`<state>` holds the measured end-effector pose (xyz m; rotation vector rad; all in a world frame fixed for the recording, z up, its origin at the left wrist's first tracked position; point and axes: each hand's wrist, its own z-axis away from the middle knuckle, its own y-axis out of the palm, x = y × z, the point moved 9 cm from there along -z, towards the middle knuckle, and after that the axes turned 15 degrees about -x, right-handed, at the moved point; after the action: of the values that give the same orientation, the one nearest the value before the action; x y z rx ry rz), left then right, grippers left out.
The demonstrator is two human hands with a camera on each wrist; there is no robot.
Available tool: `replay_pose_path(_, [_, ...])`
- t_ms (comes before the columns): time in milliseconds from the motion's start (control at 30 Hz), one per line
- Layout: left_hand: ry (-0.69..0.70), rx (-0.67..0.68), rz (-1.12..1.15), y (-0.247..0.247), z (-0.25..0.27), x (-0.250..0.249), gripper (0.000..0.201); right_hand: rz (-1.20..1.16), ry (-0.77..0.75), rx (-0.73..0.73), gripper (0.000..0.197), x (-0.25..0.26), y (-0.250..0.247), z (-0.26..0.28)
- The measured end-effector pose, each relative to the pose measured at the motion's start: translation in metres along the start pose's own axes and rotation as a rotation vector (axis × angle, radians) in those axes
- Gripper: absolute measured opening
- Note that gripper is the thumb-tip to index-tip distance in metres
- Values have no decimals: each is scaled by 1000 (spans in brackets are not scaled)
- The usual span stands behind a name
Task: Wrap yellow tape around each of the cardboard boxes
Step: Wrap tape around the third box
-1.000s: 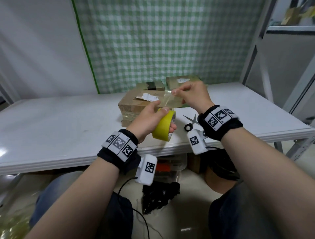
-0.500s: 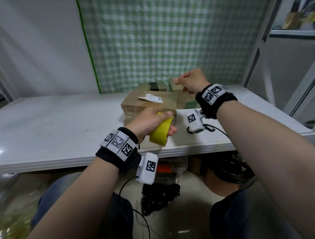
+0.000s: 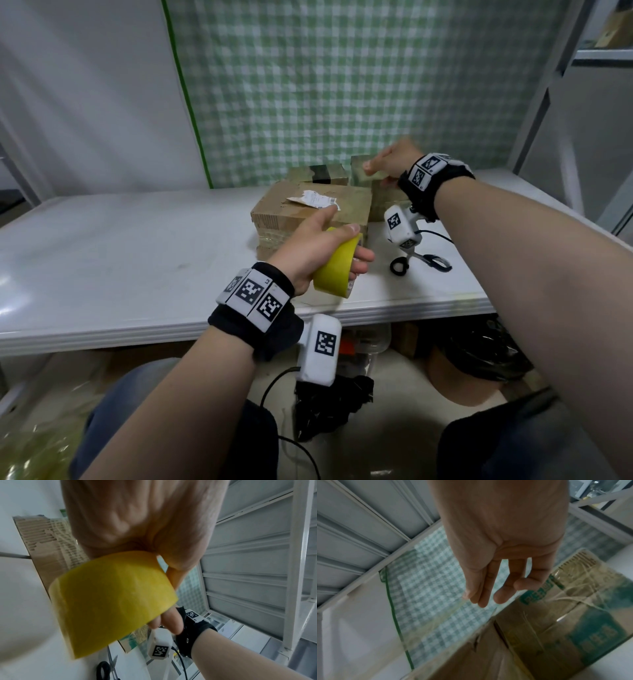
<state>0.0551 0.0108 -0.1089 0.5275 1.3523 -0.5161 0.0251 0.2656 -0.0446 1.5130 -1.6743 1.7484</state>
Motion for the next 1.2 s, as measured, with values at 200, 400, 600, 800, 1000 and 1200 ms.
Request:
replay_pose_path(200, [-20,0,-30,4,-5,7,66,51,31,15,29,-21,19,-2])
replay_pose_path(400, [-13,4,-57,5,-7,9,71,170,-55,38,31,-27,32,0])
replay_pose_path(600, [-25,13,-61,4,-8,11,71,377,-179,122,56,-27,30,15])
replay_pose_path(800, [-21,20,-47,4,-7,11,67,-6,-345,111,60,0,6,59])
replay_pose_path(1000, [5,24,-27,6,-3,9,34,338,-452,398,104,-15,42,89])
replay_pose_path(1200, [12,-9,-12,3,-13,11,43,269,-330,463,100,-12,49,86])
